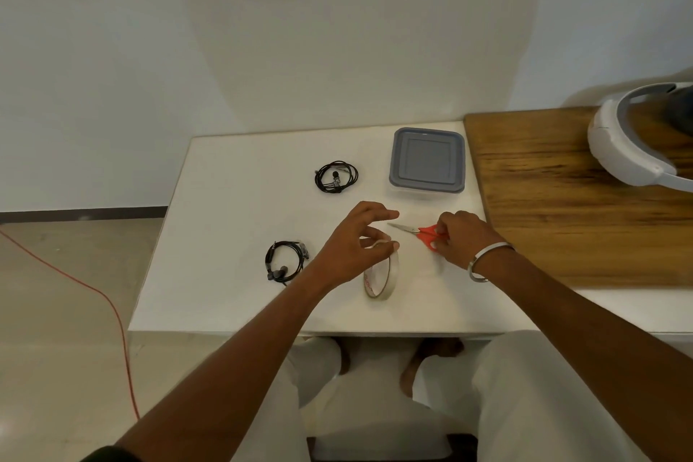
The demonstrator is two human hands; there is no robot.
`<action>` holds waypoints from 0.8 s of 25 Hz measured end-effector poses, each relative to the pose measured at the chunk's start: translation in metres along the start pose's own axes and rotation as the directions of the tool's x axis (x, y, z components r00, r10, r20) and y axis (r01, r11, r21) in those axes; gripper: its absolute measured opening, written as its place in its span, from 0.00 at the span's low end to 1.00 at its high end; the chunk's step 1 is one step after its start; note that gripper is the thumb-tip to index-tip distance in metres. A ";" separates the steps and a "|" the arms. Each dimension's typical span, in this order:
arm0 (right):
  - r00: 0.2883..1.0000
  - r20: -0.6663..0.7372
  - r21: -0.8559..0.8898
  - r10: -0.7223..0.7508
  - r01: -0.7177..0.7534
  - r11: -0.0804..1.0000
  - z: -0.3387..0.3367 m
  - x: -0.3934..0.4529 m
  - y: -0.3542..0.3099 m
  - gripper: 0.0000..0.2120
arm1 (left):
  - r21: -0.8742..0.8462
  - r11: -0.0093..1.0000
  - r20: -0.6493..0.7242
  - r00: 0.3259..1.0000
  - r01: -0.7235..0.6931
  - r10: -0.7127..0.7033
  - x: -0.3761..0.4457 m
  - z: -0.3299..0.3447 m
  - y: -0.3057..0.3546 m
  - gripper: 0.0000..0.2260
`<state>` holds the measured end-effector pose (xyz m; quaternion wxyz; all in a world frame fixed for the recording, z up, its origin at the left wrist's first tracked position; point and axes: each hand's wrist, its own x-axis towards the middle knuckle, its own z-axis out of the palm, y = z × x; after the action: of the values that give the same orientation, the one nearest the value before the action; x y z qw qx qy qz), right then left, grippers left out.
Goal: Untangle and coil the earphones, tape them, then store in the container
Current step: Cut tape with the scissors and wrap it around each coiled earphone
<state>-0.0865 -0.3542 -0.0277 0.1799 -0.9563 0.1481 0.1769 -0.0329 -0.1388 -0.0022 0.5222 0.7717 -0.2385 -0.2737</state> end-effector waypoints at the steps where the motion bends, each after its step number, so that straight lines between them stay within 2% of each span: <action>1: 1.000 -0.012 0.032 0.004 -0.003 0.999 -0.001 0.000 -0.001 0.15 | -0.003 1.000 -0.001 1.000 -0.012 0.012 0.000 -0.001 0.000 0.20; 4: 1.000 0.008 0.232 0.007 -0.009 0.973 -0.009 -0.002 -0.005 0.12 | 0.035 0.998 -0.005 0.999 -0.046 0.046 0.002 -0.006 0.001 0.20; 6: 0.994 0.107 0.391 -0.020 -0.023 0.920 -0.014 -0.006 -0.006 0.09 | 0.044 0.998 -0.006 0.999 -0.036 0.037 0.003 -0.010 0.000 0.20; 8: 0.967 0.247 0.453 -0.062 -0.058 0.890 -0.017 -0.010 -0.004 0.07 | 0.041 0.999 -0.004 1.000 0.001 -0.001 0.003 -0.015 0.000 0.21; 13: 0.856 0.511 0.445 -0.077 -0.187 0.876 -0.022 -0.014 -0.005 0.08 | 0.050 0.999 0.026 1.000 0.016 -0.017 0.001 -0.024 -0.001 0.21; 17: 0.788 0.610 0.412 -0.089 -0.220 0.884 -0.028 -0.019 -0.012 0.17 | 0.039 0.999 -0.028 0.999 0.030 -0.029 0.003 -0.024 -0.003 0.20; 20: 0.747 0.658 0.372 -0.090 -0.220 0.902 -0.030 -0.017 -0.018 0.15 | 0.023 0.999 -0.055 0.998 0.040 -0.039 0.004 -0.023 -0.005 0.18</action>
<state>-0.0875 -0.3466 0.0105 0.4188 -0.7617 0.1439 0.4729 -0.0139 -0.1239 0.0000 0.5136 0.7898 -0.2121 -0.2597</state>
